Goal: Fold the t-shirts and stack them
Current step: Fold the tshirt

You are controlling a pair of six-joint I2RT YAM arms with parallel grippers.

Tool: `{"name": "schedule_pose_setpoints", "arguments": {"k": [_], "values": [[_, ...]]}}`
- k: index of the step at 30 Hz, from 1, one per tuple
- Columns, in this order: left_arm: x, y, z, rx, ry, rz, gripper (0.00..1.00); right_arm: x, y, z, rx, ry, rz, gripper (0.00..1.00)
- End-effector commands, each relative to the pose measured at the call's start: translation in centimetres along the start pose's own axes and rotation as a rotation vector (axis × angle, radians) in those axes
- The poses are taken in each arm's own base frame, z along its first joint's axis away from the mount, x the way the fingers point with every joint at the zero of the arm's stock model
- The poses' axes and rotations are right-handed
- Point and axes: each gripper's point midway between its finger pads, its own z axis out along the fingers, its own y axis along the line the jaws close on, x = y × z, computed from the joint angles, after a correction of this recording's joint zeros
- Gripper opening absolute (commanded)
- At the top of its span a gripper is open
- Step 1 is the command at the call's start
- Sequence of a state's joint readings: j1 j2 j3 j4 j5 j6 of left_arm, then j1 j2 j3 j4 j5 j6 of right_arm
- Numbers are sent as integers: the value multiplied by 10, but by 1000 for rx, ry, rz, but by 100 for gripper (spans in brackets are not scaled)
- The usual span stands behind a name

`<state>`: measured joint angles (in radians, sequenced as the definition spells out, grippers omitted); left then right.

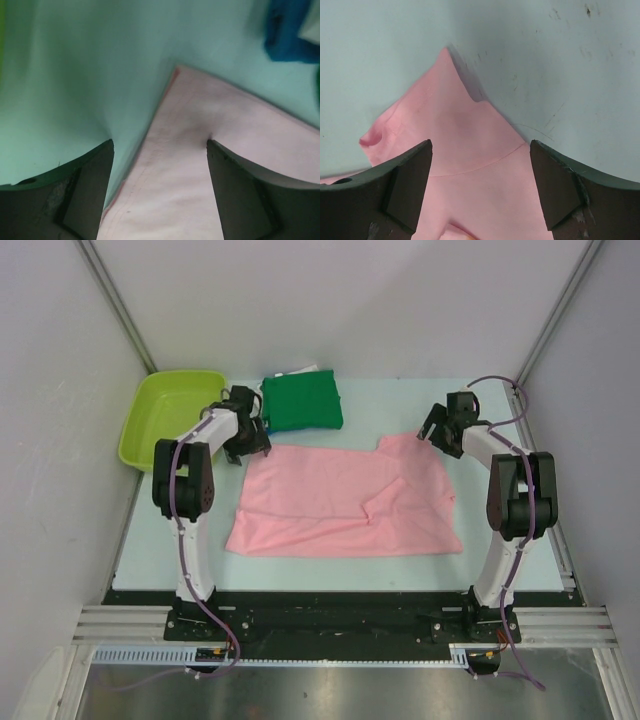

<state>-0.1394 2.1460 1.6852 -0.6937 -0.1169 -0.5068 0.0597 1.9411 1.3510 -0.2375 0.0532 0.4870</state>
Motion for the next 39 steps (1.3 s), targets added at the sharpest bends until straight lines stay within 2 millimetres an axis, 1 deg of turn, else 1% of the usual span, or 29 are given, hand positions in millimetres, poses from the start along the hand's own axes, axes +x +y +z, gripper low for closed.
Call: {"name": "schedule_pose_setpoints", "arguments": {"k": [1,6,8,11,12,15,18,21,23,24,25,27,28,30,31,32,33,34,35,36,39], "values": [[-13,16,-1,-55,-7,57,77,-13,11,-2,-31,-21,-41,84],[-23,10,5,-22,-18,73,65,-11,16,-1,-46,-21,-52,84],[-31,2,6,11,-42,78,64,-12,19,-2,-52,-27,-53,84],[-35,-6,7,45,-46,80,63,-14,23,-3,-61,-34,-57,84],[-32,-6,12,44,-36,82,63,-14,23,-3,-61,-34,-57,84],[-32,-7,18,45,-31,84,63,-13,24,-2,-64,-34,-57,84],[-31,-12,24,70,-33,88,62,-15,26,-3,-68,-42,-57,84],[-31,-16,29,90,-33,70,58,-17,31,-4,-80,-48,-62,83],[-30,-17,32,93,-27,64,53,-18,34,-6,-81,-51,-71,84],[-31,-18,32,94,-29,61,50,-18,34,-6,-78,-53,-74,84],[-31,-18,32,94,-29,63,43,-18,34,-6,-77,-54,-74,84],[-32,-18,32,93,-33,64,39,-18,34,-5,-77,-54,-75,84],[-29,-17,33,90,-28,67,30,-19,33,-3,-73,-56,-75,84],[-30,-16,33,89,-30,75,24,-18,30,2,-55,-49,-83,84],[-27,-13,34,77,-26,75,20,-24,31,3,-48,-58,-81,84],[-27,-12,34,76,-28,77,18,-17,26,11,-26,-31,-83,84],[-29,-13,32,81,-43,80,16,-18,23,13,-14,-26,-80,84],[-27,-12,33,78,-39,82,7,-15,23,17,-10,-18,-83,84],[-28,-11,32,78,-43,83,3,-17,23,21,-3,-17,-81,84],[-29,-12,31,79,-48,92,0,-17,21,23,8,-16,-81,84],[-32,-7,28,65,-57,85,0,-24,18,27,34,-34,-81,84]]}}
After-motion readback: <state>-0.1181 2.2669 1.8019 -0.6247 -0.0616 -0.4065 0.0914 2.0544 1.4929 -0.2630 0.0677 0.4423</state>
